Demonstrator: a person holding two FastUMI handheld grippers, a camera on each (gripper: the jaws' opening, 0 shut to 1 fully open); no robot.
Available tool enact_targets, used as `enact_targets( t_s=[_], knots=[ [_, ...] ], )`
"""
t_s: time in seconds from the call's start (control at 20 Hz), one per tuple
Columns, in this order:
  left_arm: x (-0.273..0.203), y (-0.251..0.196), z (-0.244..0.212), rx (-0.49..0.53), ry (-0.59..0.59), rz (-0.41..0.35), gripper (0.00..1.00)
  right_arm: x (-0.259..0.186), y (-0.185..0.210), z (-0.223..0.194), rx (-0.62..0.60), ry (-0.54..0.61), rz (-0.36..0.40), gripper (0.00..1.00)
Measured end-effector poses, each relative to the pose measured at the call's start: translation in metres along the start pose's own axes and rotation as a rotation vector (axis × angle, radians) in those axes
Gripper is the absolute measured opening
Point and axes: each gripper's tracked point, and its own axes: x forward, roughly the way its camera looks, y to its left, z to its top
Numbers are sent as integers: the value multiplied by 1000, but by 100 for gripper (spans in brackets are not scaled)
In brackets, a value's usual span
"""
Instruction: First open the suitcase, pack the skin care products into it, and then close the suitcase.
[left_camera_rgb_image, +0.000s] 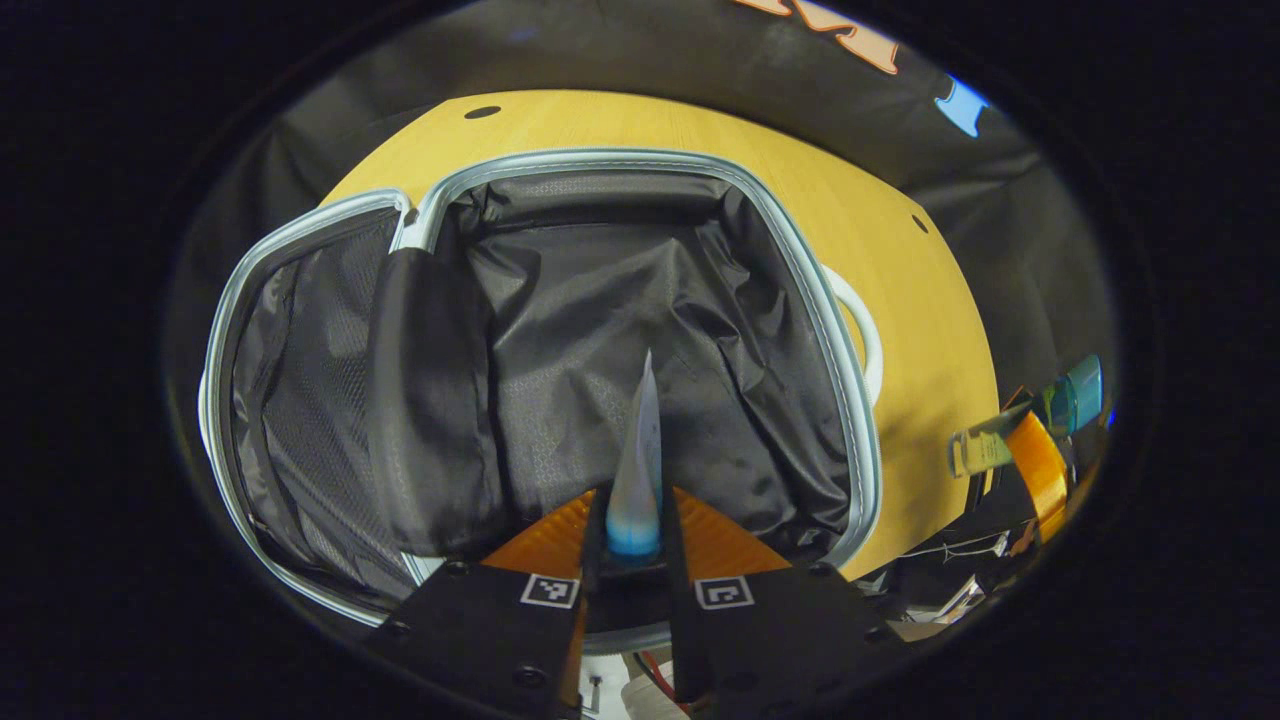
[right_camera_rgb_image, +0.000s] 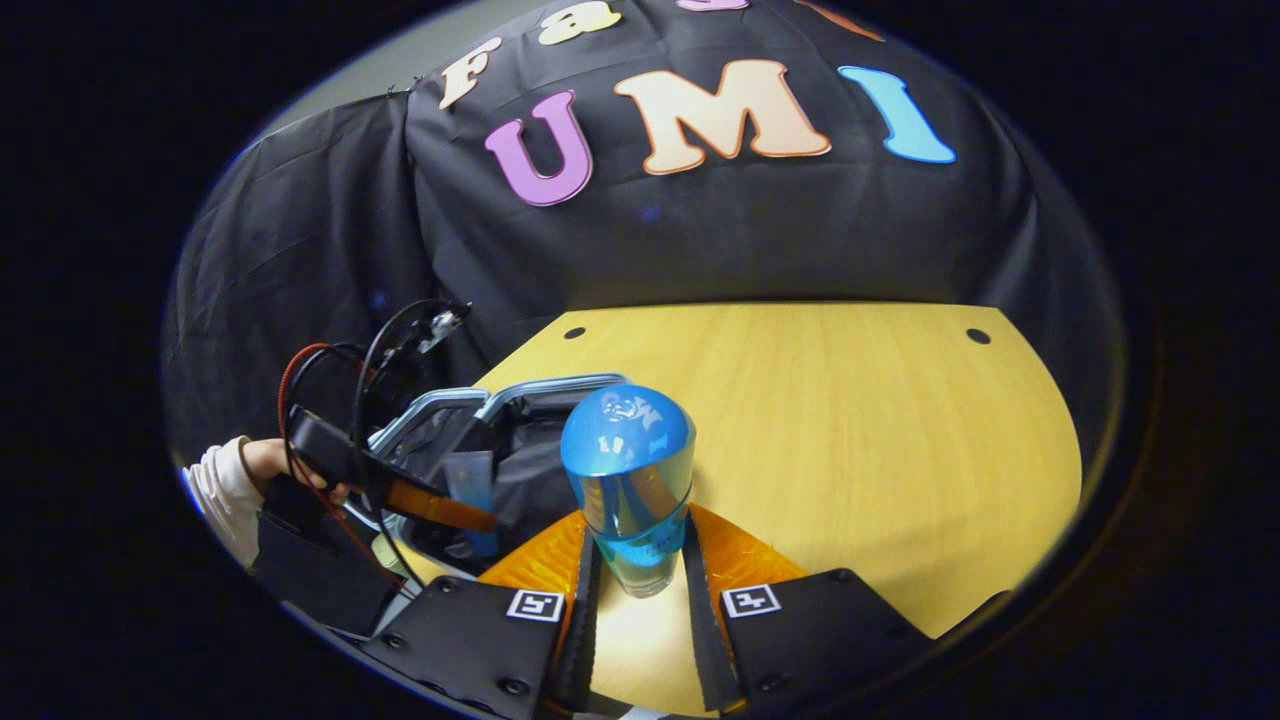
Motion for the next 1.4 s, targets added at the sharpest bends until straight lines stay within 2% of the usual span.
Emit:
enact_targets(
  t_s=[0.05, 0.1, 0.2, 0.3, 0.5, 0.55, 0.7, 0.75, 0.8, 0.9, 1.15, 1.2, 1.25, 1.4],
  knots=[
    [-1, 3, 5, 5, -15, 6, 24, 4, 12, -3, -5, 19, 16, 43],
    [-6, 4, 12, 2, -38, 1, 31, 8, 23, -5, -5, 34, 34, 43],
    [-21, 4, 24, -2, -89, -6, 63, 19, 47, -10, -5, 65, 73, 43],
    [-38, 15, 34, 5, -145, 22, 94, 32, 67, -17, -13, 90, 103, 43],
    [-70, 30, 36, -49, -217, 30, 95, 67, 91, -31, -19, 167, 132, 43],
    [-77, 35, 34, -67, -231, 33, 95, 74, 93, -38, -27, 194, 135, 40],
    [-99, 59, 29, -144, -268, 43, 95, 100, 96, -62, -48, 288, 119, 43],
    [-106, 69, 26, -175, -279, 50, 95, 104, 96, -68, -50, 308, 109, 40],
    [-113, 81, 24, -204, -290, 63, 99, 107, 95, -72, -53, 326, 101, 43],
    [-131, 103, 19, -260, -311, 93, 95, 114, 94, -81, -59, 365, 94, 40],
    [-149, 170, 14, -419, -375, 148, 95, 133, 99, -71, -57, 354, 92, 42],
    [-153, 186, 13, -448, -388, 163, 95, 132, 99, -65, -60, 340, 91, 50],
    [-160, 197, 13, -470, -400, 176, 95, 133, 102, -56, -56, 322, 101, 50],
    [-170, 241, 11, -527, -433, 219, 95, 138, 106, -34, -53, 259, 113, 85]
  ],
)
